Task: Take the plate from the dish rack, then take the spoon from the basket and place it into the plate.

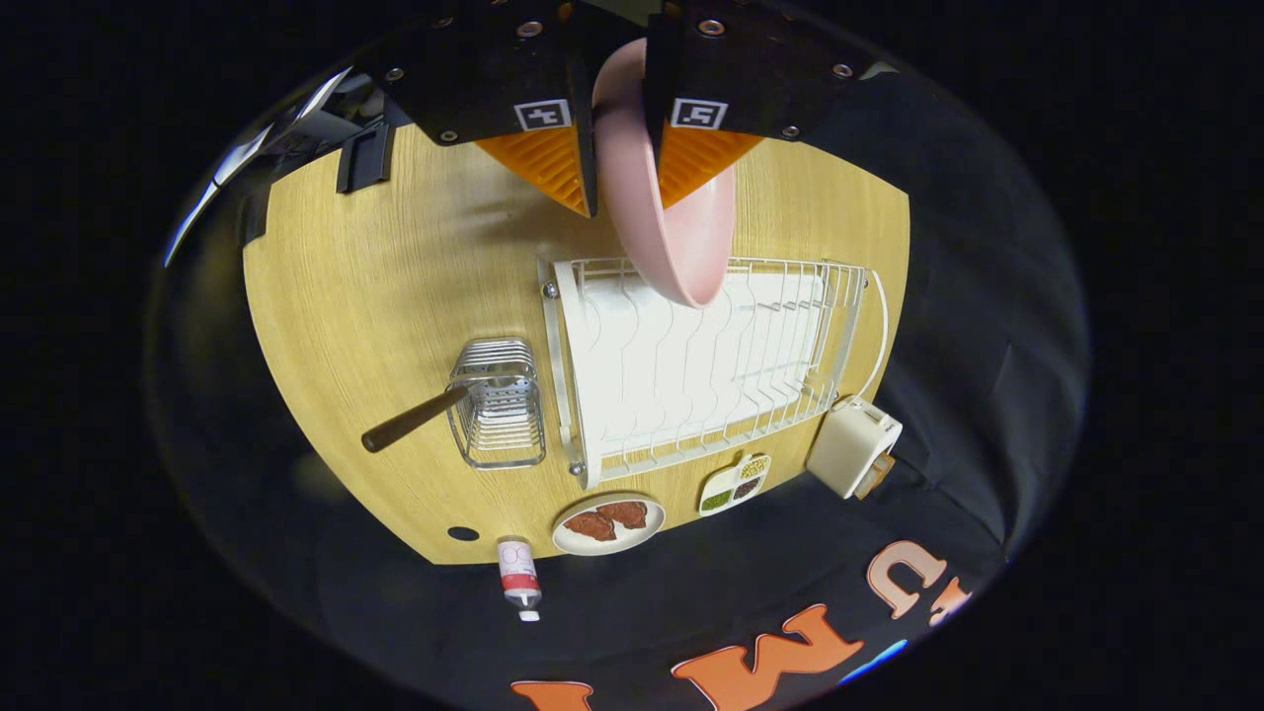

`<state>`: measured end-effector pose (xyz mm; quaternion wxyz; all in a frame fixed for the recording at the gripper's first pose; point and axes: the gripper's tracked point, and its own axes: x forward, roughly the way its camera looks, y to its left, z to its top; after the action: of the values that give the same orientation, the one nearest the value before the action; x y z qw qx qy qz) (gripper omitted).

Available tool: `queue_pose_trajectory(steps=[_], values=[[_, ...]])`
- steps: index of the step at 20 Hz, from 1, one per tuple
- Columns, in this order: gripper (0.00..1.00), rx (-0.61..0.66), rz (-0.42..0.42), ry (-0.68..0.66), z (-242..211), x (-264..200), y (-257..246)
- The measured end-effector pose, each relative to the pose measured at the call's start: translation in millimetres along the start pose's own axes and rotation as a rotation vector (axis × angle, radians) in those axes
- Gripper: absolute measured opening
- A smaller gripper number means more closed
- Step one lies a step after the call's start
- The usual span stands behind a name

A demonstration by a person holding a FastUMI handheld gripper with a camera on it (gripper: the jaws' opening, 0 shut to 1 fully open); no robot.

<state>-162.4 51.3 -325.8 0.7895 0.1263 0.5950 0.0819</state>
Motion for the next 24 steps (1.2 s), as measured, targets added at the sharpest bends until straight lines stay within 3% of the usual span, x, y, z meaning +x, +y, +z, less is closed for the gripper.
queue_pose_trajectory(steps=[13, 17, 22, 24], values=[[0.23, 0.023, 0.054, 0.051, -49, 59, 5], [0.22, 0.082, 0.080, 0.048, -54, 73, 7], [0.32, 0.059, -0.006, 0.033, -51, 88, -12], [0.30, 0.019, -0.051, 0.024, -51, 89, -21]])
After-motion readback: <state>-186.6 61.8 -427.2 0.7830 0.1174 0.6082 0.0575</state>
